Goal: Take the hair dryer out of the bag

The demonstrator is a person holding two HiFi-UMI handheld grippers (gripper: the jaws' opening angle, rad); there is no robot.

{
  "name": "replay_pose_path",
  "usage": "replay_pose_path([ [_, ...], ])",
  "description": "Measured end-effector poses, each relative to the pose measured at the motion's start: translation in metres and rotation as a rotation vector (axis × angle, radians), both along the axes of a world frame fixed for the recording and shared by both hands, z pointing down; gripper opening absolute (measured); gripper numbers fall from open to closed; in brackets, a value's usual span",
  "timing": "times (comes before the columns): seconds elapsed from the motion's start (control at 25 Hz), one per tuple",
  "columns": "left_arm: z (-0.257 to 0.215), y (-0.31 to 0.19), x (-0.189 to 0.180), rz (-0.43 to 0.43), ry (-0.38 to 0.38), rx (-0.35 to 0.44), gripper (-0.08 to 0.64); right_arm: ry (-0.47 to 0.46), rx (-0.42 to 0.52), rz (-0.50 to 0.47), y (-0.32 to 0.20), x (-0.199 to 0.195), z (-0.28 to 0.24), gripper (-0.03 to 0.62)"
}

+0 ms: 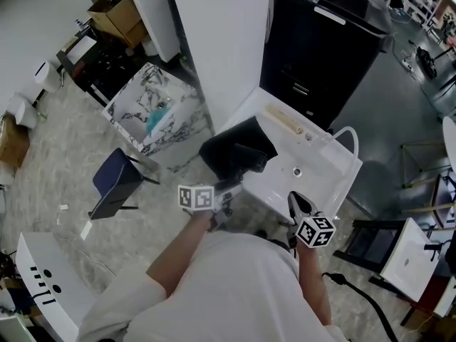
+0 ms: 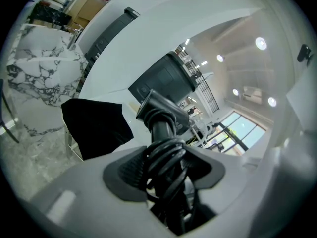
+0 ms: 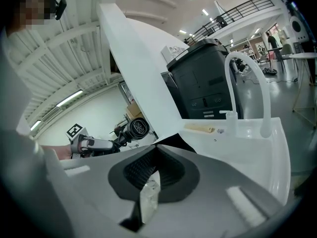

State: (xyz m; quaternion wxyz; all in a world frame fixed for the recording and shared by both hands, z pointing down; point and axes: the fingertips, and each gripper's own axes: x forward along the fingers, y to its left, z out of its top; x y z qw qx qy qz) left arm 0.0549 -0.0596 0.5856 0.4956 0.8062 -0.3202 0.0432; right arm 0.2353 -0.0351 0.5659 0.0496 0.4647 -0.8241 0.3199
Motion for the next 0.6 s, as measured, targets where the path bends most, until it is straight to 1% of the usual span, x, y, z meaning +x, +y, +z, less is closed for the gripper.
replay_pose_path([
  [0.24, -0.003, -0.006, 0.007, -0.001, 0.017, 0.011, 0.222, -0.002, 0.004, 0.002, -0.009, 0.008, -0.001, 0.005],
  [0.44, -0.003, -0.011, 0.013, -0.003, 0.032, 0.006, 0.221, -0.001, 0.006, 0.012, -0.016, 0.014, -0.001, 0.005],
  [0.6, -0.004, -0.016, 0.013, -0.003, 0.029, 0.009, 0.221, -0.002, 0.009, 0.013, -0.021, 0.014, -0.002, 0.005],
])
